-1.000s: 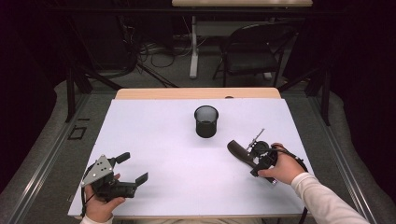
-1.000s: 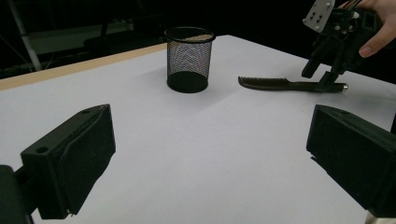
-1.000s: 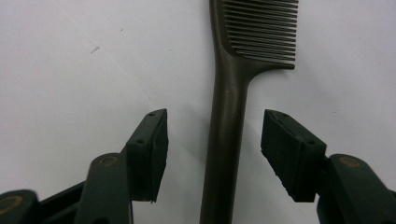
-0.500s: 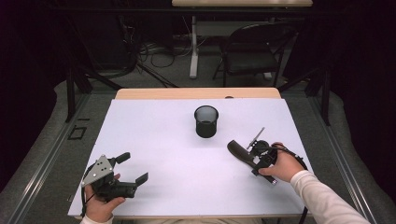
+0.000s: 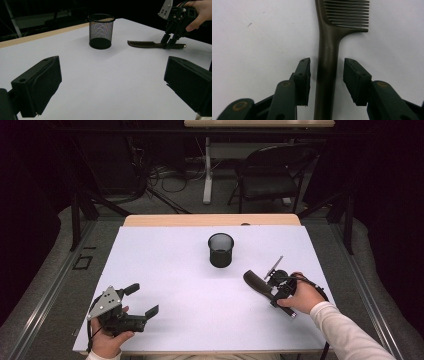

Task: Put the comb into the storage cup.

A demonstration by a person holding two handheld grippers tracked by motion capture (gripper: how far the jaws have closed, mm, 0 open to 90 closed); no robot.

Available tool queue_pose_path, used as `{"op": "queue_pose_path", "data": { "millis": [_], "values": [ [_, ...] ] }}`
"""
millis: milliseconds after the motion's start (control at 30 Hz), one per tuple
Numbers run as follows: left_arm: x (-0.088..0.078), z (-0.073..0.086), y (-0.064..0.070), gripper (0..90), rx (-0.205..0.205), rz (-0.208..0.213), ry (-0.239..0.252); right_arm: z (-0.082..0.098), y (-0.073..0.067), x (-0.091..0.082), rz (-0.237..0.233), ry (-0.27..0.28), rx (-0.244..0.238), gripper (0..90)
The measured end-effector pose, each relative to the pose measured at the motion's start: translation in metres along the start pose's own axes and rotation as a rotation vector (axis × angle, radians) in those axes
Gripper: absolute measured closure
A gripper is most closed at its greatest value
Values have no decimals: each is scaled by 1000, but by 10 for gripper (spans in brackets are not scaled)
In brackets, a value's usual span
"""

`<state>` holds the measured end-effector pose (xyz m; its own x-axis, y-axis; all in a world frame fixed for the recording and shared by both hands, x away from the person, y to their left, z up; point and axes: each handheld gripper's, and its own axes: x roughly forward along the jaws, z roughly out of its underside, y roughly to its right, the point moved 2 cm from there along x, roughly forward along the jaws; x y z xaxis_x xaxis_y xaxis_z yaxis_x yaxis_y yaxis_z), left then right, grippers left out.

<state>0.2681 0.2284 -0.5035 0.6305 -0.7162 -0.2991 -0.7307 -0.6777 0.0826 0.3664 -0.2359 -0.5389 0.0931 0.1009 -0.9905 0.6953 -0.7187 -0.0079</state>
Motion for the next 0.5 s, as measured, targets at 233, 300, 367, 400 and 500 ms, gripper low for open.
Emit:
{"op": "queue_pose_path", "data": {
  "millis": [233, 300, 367, 400, 500],
  "values": [
    [0, 0, 0, 12, 0, -2, 0, -1, 1, 1, 0, -26, -10, 609],
    [0, 0, 0, 12, 0, -2, 0, -1, 0, 2, 7, -25, -9, 615],
    [0, 0, 0, 12, 0, -2, -1, -1, 0, 4, 11, -13, -12, 619],
    [0, 0, 0, 12, 0, -3, -2, -1, -1, 6, 4, 8, 0, 621],
    [0, 0, 0, 12, 0, -2, -2, -1, -1, 5, 7, -14, -7, 629]
  ]
}}
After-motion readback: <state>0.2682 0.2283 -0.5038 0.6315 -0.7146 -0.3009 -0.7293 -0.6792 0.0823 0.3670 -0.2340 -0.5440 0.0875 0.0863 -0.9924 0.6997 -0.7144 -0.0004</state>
